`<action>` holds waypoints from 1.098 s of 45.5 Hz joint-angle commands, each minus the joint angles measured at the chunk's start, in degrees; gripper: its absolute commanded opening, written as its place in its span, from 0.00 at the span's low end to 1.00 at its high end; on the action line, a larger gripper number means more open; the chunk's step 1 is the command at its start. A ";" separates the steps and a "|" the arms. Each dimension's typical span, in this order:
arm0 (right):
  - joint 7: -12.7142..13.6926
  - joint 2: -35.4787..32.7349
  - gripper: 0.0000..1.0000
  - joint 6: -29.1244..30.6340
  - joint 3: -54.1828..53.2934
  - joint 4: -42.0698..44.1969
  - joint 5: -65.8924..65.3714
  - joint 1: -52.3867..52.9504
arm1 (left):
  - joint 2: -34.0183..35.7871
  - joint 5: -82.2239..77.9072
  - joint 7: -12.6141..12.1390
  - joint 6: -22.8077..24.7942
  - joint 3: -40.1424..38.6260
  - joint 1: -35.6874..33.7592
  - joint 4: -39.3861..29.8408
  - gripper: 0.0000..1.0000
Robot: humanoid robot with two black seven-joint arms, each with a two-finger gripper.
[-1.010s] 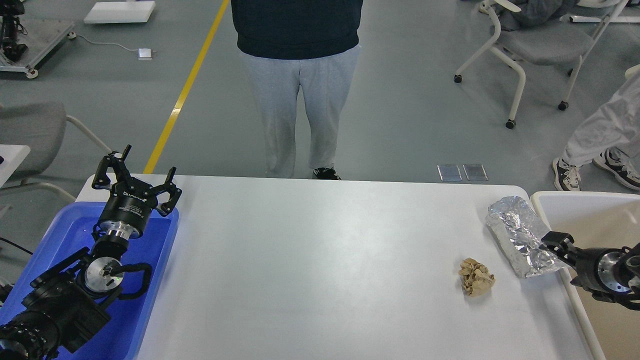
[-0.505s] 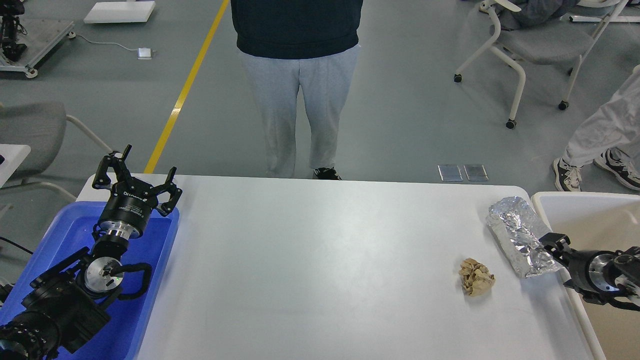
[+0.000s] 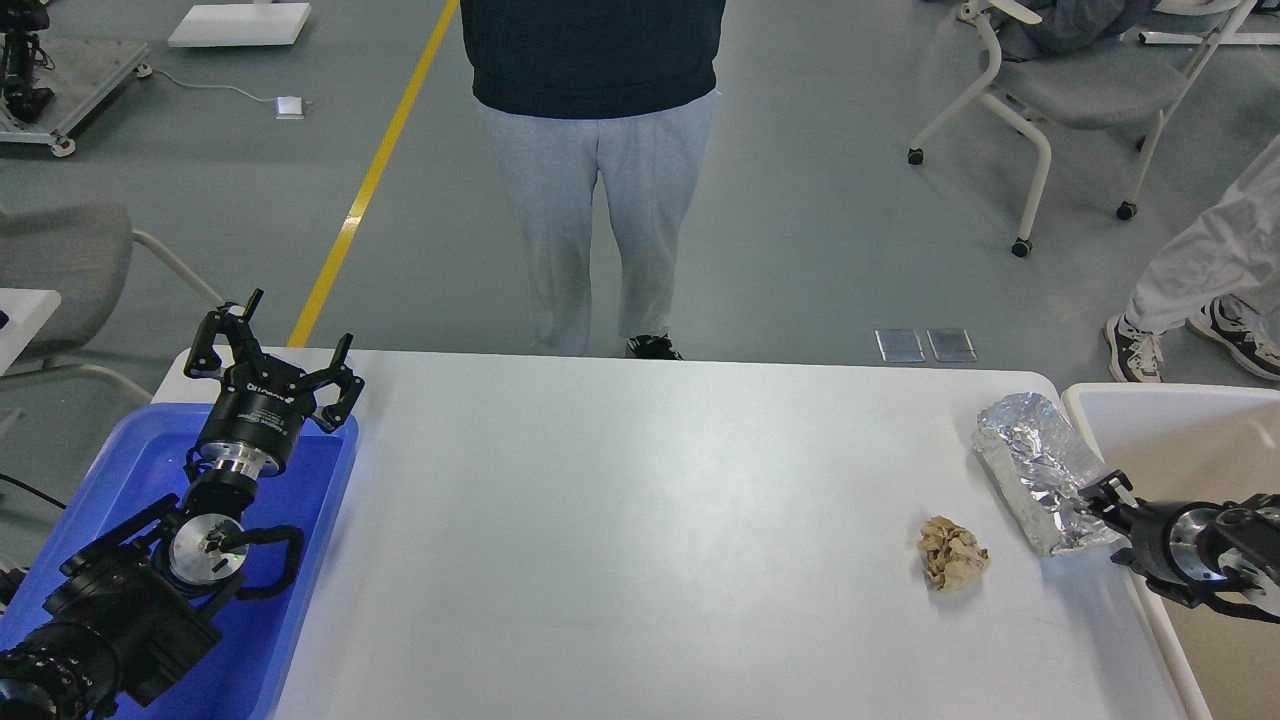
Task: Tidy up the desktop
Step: 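Lower the right gripper onto the silver foil and close on it, then lift the silver foil with the right gripper up off the table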
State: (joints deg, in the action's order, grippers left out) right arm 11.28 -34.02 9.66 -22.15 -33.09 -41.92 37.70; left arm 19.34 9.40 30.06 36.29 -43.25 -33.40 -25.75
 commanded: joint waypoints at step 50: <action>-1.35 -3.77 0.00 1.24 2.11 -6.28 0.44 1.85 | 0.00 0.00 0.00 0.01 0.00 0.00 0.00 1.00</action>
State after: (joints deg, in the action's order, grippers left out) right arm 9.95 -34.69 10.36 -20.23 -34.82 -41.65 38.85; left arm 19.34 9.40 30.06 36.29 -43.24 -33.40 -25.75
